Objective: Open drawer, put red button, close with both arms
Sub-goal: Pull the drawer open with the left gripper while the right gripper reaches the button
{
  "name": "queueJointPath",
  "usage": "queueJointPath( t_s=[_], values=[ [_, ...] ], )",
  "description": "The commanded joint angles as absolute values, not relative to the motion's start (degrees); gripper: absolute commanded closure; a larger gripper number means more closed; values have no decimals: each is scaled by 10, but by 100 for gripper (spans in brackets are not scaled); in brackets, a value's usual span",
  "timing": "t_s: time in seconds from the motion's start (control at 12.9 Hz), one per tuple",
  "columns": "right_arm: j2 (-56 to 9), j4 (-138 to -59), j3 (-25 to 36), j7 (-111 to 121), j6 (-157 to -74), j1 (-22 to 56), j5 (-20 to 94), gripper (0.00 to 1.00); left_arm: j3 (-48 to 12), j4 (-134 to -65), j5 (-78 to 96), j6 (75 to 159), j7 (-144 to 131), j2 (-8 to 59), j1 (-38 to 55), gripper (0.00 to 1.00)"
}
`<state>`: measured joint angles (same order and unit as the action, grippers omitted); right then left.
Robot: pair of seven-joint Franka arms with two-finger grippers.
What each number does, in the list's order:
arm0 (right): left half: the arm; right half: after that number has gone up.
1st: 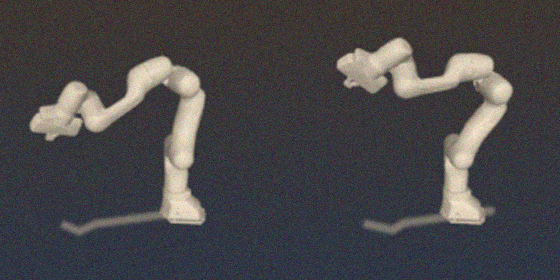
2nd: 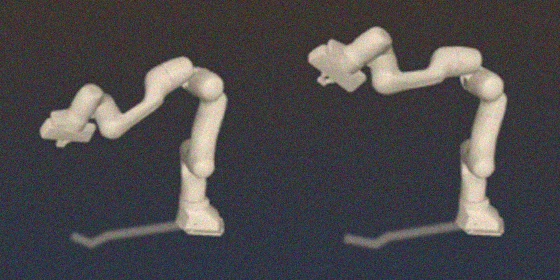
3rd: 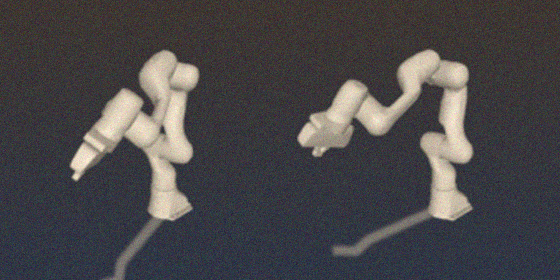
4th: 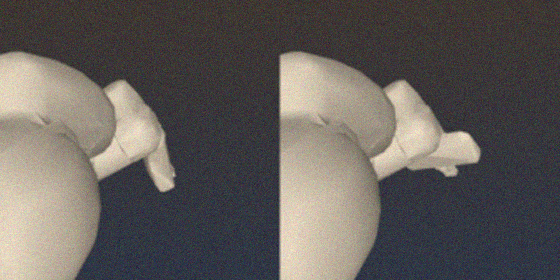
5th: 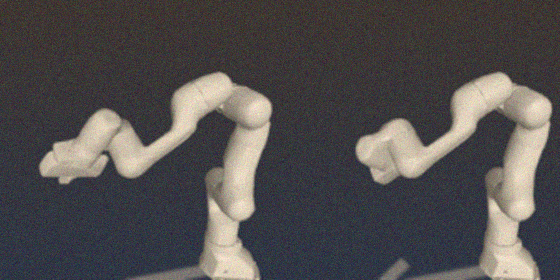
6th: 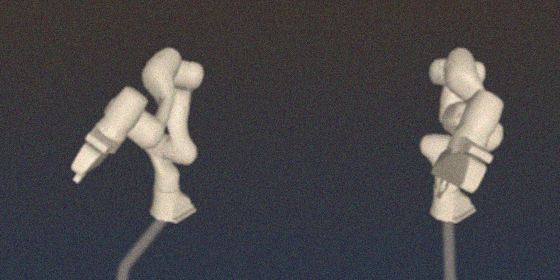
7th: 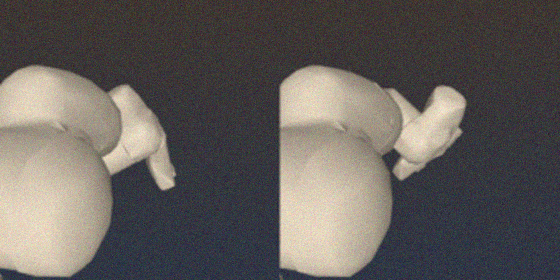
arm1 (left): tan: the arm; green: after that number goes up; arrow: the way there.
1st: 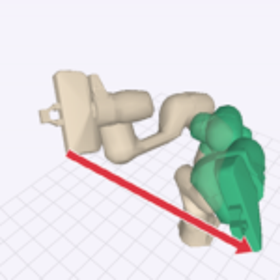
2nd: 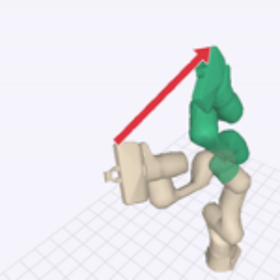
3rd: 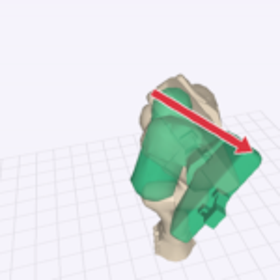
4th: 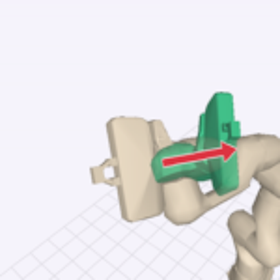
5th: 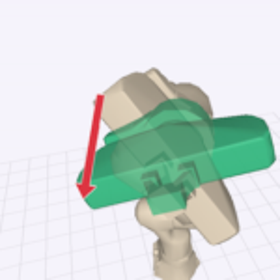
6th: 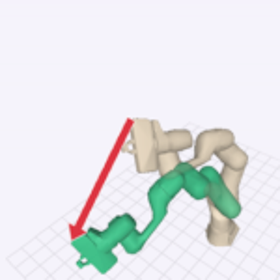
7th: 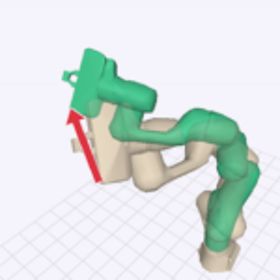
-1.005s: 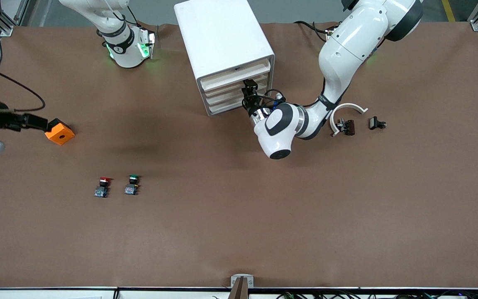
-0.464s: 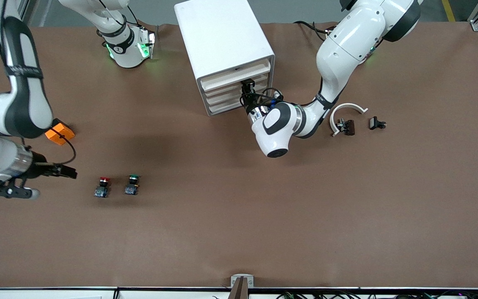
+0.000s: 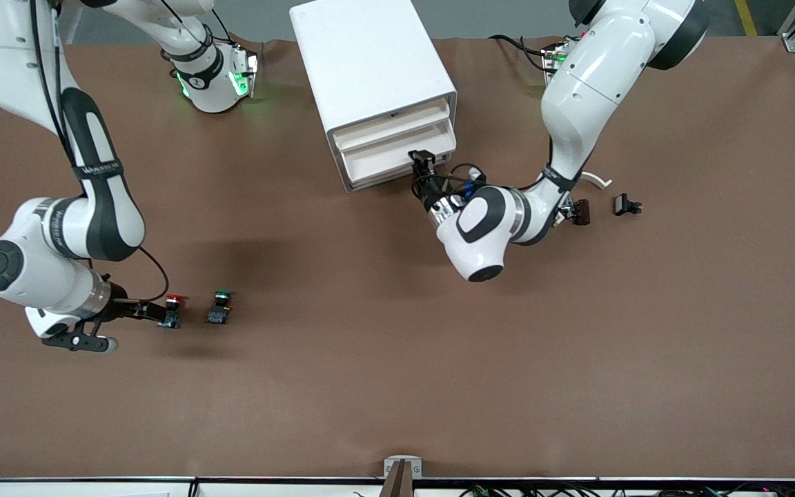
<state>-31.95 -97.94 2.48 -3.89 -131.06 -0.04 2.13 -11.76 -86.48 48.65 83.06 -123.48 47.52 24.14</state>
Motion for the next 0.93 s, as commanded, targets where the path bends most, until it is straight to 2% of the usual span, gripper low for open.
queueJointPath(
  t_s=[0.0,0.31,0.77,0.85],
  values=[
    [-358,-974,25,-42,-1344,-2,17,0,-83,-831,482,856,-1216,486,248,100],
    [-384,-973,25,-47,-1361,-6,20,0,-58,-807,482,856,-1194,496,243,100],
    [-388,-988,25,-54,-1362,-4,27,0,-40,-799,483,874,-1173,499,243,100],
    [-391,-989,24,-55,-1363,-4,28,0,-40,-796,484,874,-1172,499,241,91]
  ],
)
